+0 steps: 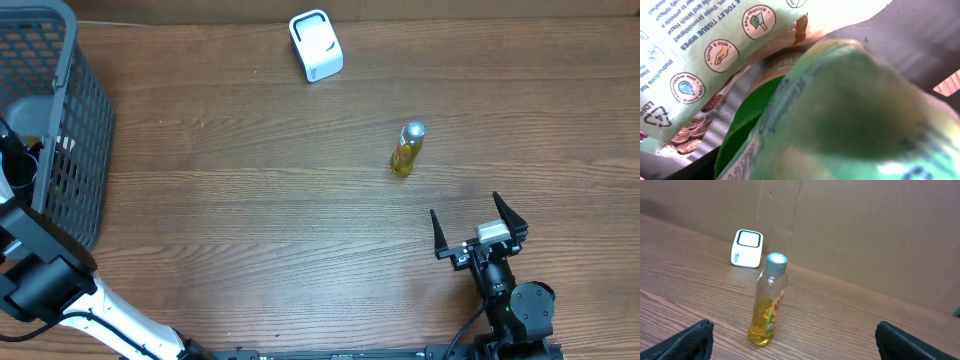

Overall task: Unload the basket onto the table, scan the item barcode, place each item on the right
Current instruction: 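Carry the green-capped jar toward the scanner with the left gripper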

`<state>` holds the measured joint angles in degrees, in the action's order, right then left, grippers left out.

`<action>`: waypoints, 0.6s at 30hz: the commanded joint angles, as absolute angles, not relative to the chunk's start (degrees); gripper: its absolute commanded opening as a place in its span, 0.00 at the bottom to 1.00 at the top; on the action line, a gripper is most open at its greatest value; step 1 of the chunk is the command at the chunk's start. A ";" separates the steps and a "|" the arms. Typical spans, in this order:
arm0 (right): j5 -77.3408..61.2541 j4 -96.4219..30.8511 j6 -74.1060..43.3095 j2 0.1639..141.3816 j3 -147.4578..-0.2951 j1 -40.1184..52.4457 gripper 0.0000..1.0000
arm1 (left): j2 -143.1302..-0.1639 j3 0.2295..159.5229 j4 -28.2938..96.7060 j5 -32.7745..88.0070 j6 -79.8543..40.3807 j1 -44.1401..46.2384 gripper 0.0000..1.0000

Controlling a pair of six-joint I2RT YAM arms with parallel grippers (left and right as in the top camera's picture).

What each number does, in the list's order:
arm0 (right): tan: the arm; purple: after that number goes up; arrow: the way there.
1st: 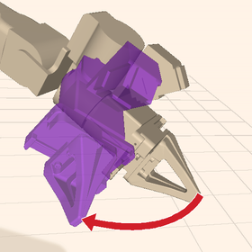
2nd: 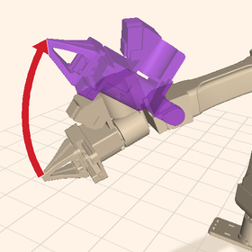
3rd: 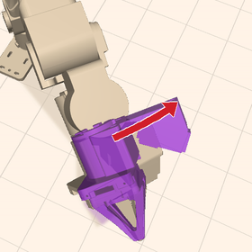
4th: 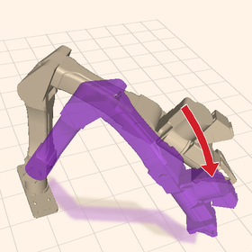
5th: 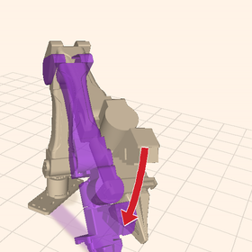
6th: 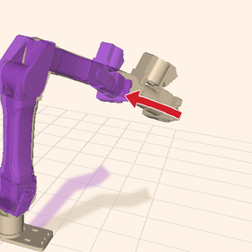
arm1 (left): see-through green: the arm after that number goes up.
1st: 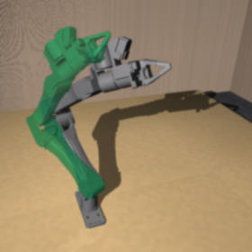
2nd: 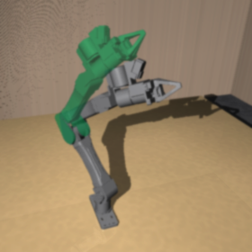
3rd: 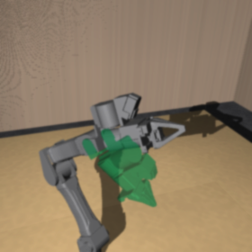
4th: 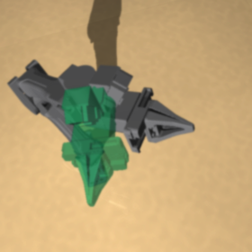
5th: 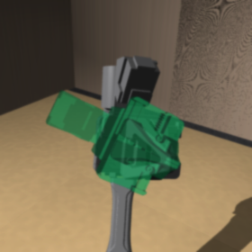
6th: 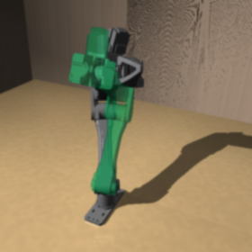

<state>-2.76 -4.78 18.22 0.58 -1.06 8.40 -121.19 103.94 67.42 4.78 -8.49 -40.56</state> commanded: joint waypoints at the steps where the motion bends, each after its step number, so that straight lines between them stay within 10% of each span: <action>1: -2.66 -4.62 18.00 0.16 -0.45 8.62 1.00 | -121.82 103.44 67.20 5.41 -7.70 -40.86 0.68; 18: -2.66 -4.62 18.00 0.16 -0.45 8.62 1.00 | -121.71 141.88 83.22 9.26 -10.79 -40.69 0.45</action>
